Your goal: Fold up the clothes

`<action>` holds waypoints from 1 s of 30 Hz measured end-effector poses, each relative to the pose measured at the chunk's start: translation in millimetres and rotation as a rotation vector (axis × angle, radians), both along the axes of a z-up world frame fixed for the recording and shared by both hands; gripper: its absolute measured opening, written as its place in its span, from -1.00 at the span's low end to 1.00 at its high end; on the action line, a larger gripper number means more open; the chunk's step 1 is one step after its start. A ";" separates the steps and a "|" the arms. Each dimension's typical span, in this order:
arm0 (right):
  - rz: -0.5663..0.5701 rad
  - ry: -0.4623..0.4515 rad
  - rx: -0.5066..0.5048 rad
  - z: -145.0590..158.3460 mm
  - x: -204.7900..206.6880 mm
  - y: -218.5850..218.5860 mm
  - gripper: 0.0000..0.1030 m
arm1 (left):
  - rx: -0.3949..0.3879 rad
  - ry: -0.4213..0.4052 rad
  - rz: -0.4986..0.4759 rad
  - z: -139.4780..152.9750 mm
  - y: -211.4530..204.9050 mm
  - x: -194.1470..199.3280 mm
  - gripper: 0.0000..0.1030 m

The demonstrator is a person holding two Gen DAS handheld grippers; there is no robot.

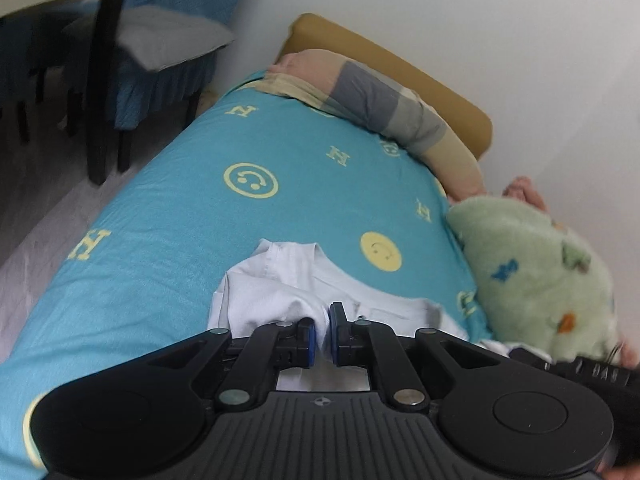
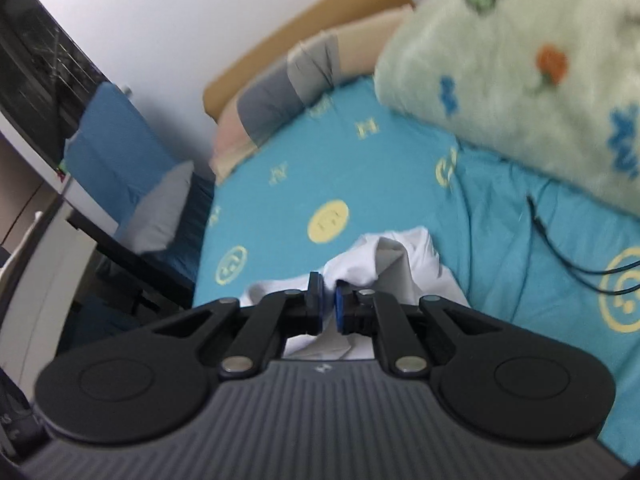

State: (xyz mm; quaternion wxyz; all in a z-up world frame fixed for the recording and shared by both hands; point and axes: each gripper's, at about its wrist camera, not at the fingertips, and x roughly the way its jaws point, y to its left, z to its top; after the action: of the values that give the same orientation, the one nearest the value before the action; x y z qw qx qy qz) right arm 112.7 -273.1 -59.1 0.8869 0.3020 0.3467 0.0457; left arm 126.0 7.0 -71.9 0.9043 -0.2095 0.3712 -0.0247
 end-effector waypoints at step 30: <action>0.239 -0.114 -0.193 -48.2 49.0 40.1 0.21 | 0.179 -0.107 -0.137 -45.3 -8.9 32.4 0.62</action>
State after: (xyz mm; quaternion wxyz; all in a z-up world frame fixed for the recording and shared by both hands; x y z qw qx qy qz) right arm 161.7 -233.0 -107.3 0.9182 0.1689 0.3322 0.1342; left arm 158.4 -2.0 -117.1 0.9341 -0.1002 0.3364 -0.0645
